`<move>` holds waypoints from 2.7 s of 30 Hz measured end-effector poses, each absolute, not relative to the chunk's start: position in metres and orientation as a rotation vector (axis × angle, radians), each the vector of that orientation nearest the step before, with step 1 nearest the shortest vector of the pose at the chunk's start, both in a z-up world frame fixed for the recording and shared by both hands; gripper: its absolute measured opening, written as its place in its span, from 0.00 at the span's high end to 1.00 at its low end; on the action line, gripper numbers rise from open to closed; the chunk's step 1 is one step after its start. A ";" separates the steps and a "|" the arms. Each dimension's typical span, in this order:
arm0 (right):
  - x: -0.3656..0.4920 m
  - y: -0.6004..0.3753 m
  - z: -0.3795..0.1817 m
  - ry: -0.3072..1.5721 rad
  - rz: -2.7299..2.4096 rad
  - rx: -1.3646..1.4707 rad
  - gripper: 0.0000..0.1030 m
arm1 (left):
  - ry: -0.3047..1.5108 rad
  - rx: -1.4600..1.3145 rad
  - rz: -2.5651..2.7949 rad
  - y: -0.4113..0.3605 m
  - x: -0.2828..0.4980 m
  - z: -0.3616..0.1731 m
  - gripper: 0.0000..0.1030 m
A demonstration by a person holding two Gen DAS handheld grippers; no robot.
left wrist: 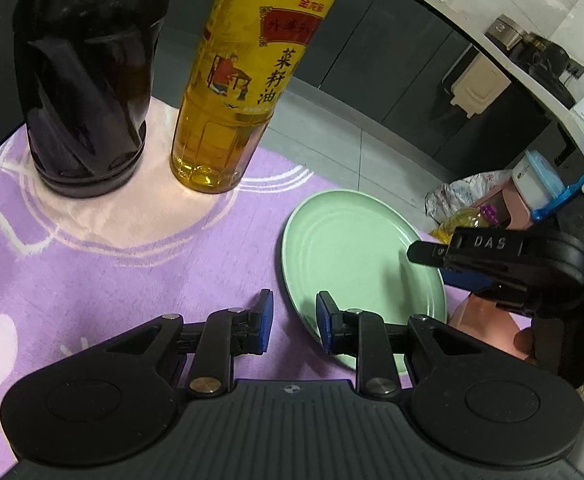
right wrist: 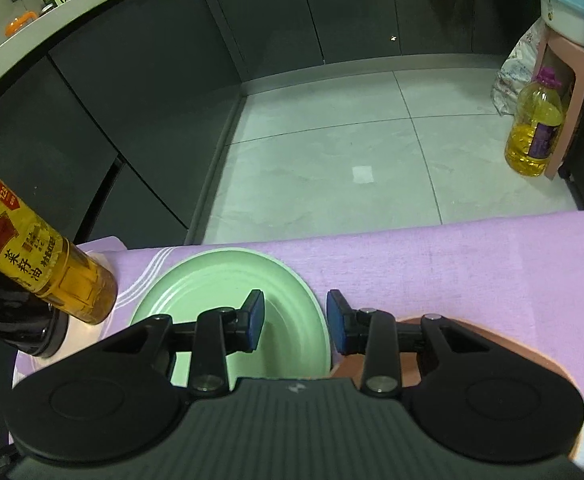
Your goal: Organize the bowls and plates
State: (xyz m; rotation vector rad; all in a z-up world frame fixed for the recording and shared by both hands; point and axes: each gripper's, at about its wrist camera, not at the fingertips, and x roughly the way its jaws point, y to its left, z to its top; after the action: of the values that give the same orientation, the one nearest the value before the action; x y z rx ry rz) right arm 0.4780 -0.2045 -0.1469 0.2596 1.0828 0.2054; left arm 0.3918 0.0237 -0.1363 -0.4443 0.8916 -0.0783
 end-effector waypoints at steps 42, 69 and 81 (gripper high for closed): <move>0.299 -0.088 -0.080 1.070 0.596 0.036 0.78 | 0.772 -0.446 0.049 0.165 0.227 -0.102 0.81; 0.290 -0.069 -0.108 1.151 0.540 0.003 0.78 | 0.852 -0.421 0.056 0.169 0.231 -0.133 0.80; 0.293 -0.073 -0.113 1.162 0.534 0.021 0.78 | 0.864 -0.428 0.107 0.178 0.225 -0.127 0.75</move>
State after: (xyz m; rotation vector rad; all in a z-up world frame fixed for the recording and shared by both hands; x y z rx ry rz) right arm 0.2928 -0.0727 -0.1128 0.0209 1.1623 0.5345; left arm 0.2247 0.1779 -0.1268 -0.4280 0.8636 0.1073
